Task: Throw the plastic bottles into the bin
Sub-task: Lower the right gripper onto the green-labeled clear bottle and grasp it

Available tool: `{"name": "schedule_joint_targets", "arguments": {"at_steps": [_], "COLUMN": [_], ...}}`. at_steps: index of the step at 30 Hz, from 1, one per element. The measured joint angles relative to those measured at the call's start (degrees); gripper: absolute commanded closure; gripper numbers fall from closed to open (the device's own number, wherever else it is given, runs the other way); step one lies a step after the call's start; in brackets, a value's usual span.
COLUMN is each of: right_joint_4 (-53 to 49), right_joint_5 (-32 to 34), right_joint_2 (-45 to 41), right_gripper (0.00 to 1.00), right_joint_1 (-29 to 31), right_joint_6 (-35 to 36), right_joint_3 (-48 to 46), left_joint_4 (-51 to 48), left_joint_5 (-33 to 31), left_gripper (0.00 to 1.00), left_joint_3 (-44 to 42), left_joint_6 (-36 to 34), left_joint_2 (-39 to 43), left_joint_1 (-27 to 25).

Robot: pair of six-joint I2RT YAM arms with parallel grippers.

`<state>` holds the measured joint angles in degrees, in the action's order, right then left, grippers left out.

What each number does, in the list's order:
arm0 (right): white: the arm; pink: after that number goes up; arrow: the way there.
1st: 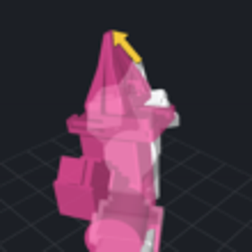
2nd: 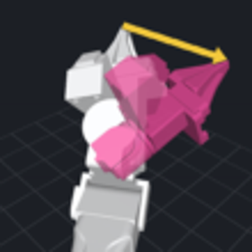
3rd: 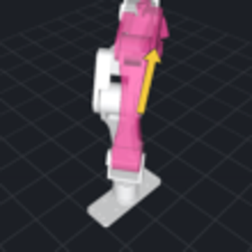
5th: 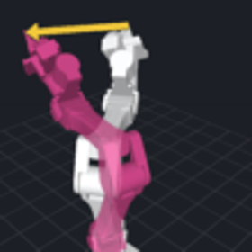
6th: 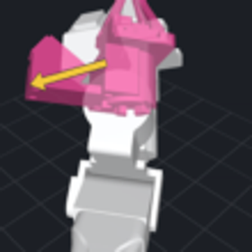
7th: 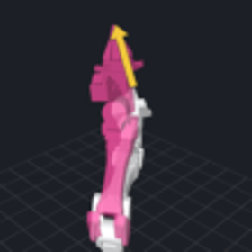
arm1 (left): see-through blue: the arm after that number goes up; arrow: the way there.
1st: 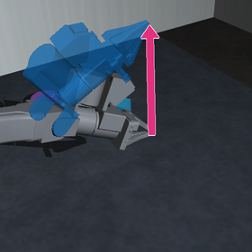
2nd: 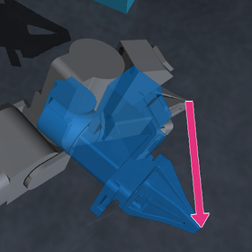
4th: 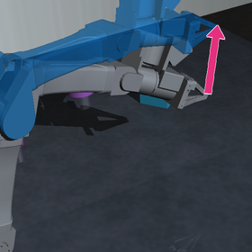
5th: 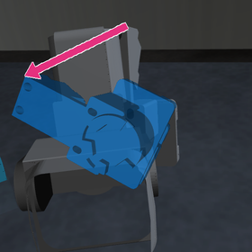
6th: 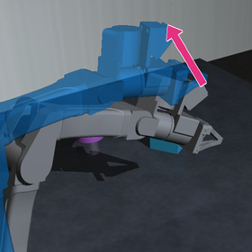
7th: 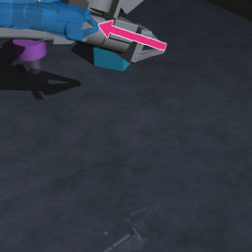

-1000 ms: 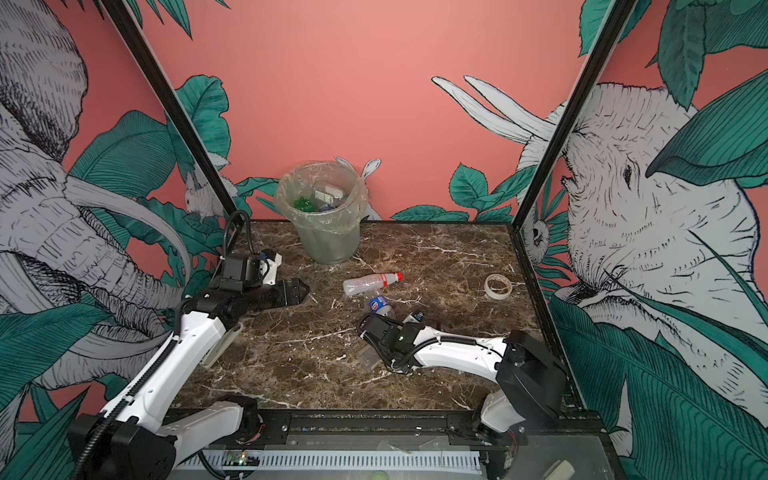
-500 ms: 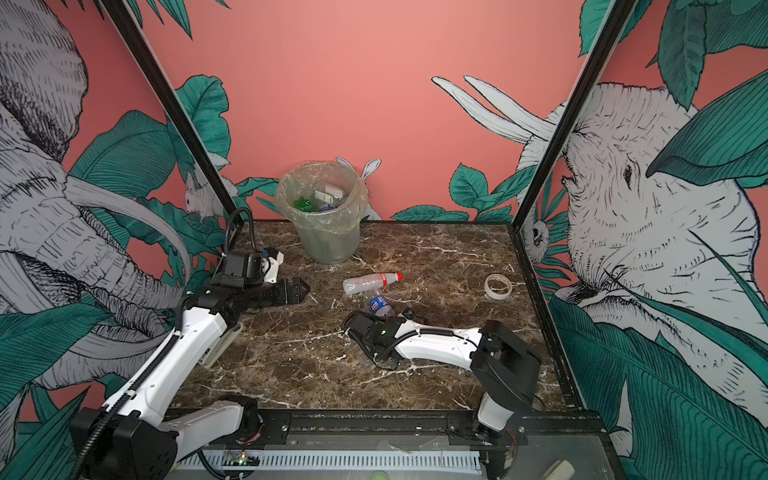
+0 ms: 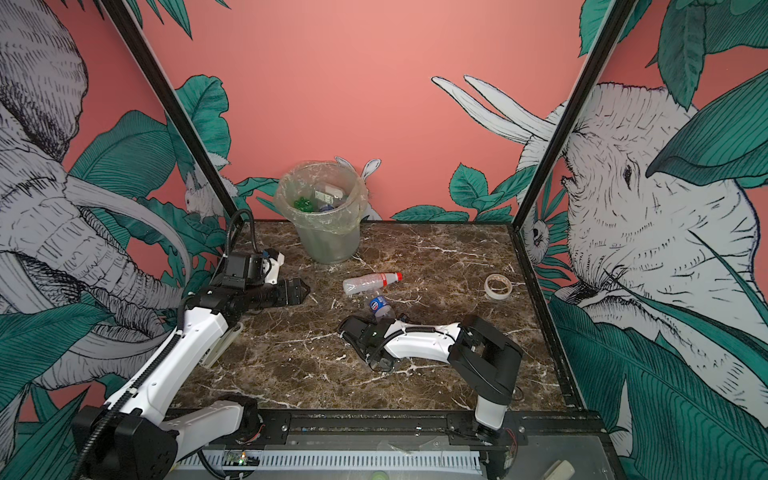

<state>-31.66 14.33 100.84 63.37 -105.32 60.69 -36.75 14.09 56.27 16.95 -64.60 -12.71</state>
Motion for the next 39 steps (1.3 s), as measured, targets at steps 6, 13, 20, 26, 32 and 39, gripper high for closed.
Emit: {"name": "schedule_joint_targets", "arguments": {"at_steps": [6,13,20,26,32,39], "right_joint_4": [0.94,6.99,7.13,1.81,1.27,9.16], "right_joint_5": [-0.09,-0.39,-0.24,1.49,5.77,7.65], "right_joint_2": [-0.57,-4.61,-6.60,-14.21,-22.08,-29.40], "right_gripper": [0.25,0.39,0.40,0.41,0.41,0.41], "right_joint_1": [0.00,0.04,0.09,0.13,0.13,-3.23], "right_joint_6": [-0.52,-1.36,-0.74,-0.24,1.09,8.11], "right_joint_3": [-1.09,-6.80,-8.52,-11.15,-15.17,-23.87], "left_joint_4": [0.02,0.07,0.04,0.22,1.27,2.84], "left_joint_5": [0.00,-0.04,-0.31,-0.26,0.11,0.33], "left_gripper": [0.01,0.01,0.01,0.01,0.01,0.01], "left_joint_3": [-0.02,-0.07,-0.07,-0.07,-0.07,-0.07], "left_joint_6": [-0.07,-0.04,-0.07,0.02,1.42,3.58], "left_joint_2": [-0.15,-0.15,-0.15,-0.33,-1.14,-1.66], "left_joint_1": [0.00,0.00,0.00,0.00,0.00,0.00]}}
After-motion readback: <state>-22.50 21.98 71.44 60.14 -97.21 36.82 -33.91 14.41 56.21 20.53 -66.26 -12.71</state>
